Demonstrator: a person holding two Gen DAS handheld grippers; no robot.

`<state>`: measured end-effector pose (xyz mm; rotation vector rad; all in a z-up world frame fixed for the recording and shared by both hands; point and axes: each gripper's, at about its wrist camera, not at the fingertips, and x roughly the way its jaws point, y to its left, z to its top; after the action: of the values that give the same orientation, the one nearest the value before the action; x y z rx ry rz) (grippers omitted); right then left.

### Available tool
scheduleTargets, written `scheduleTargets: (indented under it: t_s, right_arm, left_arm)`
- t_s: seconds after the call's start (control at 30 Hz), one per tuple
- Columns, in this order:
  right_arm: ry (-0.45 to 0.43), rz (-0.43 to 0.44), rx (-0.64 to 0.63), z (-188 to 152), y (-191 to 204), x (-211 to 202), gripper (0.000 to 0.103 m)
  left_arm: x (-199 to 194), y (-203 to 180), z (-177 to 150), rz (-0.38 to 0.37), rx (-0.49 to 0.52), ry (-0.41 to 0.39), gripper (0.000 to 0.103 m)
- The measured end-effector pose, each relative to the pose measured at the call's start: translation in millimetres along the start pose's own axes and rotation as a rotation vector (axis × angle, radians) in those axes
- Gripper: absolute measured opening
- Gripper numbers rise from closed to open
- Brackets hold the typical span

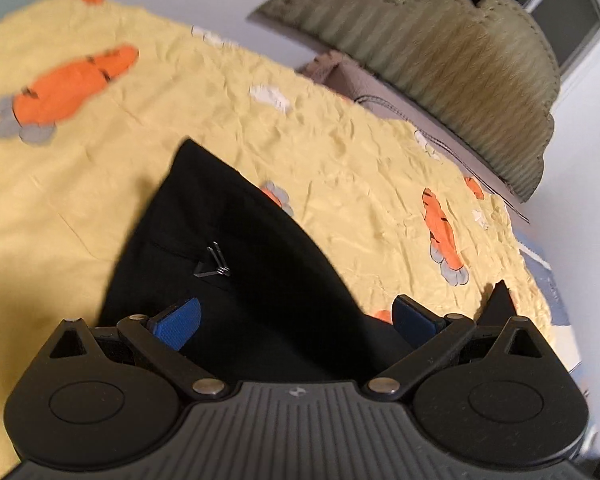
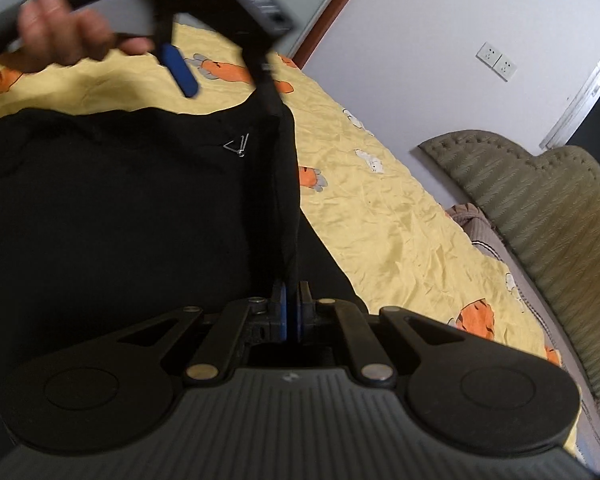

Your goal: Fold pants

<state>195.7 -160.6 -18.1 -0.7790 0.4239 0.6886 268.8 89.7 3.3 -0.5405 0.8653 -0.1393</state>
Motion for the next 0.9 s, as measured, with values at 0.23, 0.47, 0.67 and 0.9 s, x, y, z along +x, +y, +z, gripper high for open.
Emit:
scheduleTargets:
  t_s: [0.23,0.47,0.67,0.9]
  right_arm:
    - [-0.003,-0.003,0.012,-10.1,7.8,-5.8,0.006]
    - [-0.009,-0.029,0.016,-14.7,10.5,-14.4,0.005]
    - [-0.015,-0.029,0.005,-17.3,28.9,-43.7,0.005]
    - [0.017,-0.009,-0.036,-26.2,71.1,-81.3,0.005]
  left_arm:
    - [33.9,4.4,2.7,0.016,-0.101,0.113,0.009]
    - [-6.3,5.5,-20.6,-0.013,-0.075,0.054,0.007]
    - [-50.5,9.1,-64.1,-0.028,-0.036,0.017,0.007]
    - [-81.6,21.6,-122.0,-0.056,-0.022,0.016,0.007]
